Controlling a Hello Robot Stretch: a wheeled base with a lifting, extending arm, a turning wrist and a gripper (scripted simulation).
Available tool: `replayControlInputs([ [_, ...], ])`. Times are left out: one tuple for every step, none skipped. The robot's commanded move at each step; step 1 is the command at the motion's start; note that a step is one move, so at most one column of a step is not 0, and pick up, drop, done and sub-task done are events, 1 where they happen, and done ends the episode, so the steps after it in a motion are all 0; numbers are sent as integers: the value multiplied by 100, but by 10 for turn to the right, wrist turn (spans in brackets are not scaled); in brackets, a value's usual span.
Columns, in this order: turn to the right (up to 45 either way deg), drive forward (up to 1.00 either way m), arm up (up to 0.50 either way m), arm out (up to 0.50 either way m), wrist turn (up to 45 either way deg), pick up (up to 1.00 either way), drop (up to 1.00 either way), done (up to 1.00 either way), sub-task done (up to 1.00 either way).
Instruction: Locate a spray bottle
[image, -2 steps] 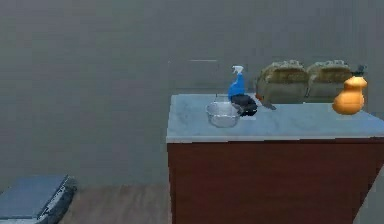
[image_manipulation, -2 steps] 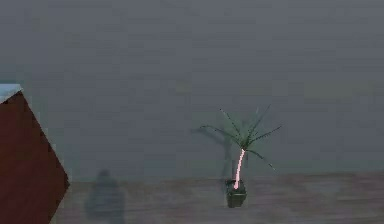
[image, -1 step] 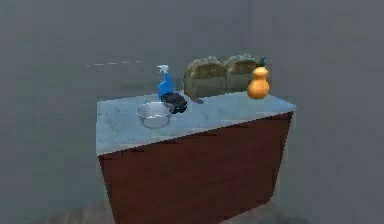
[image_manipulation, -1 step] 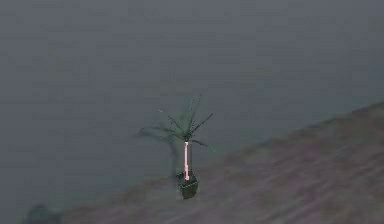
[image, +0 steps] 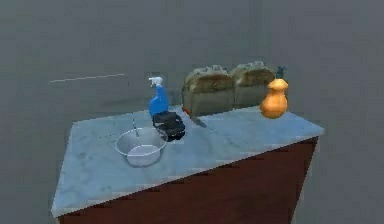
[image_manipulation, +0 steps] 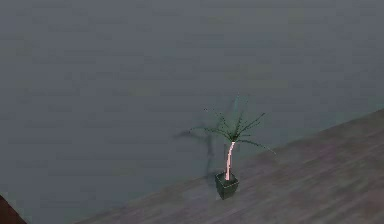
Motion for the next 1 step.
replayControlInputs([
  [0,0,0,0,0,0,0,100,0],
])
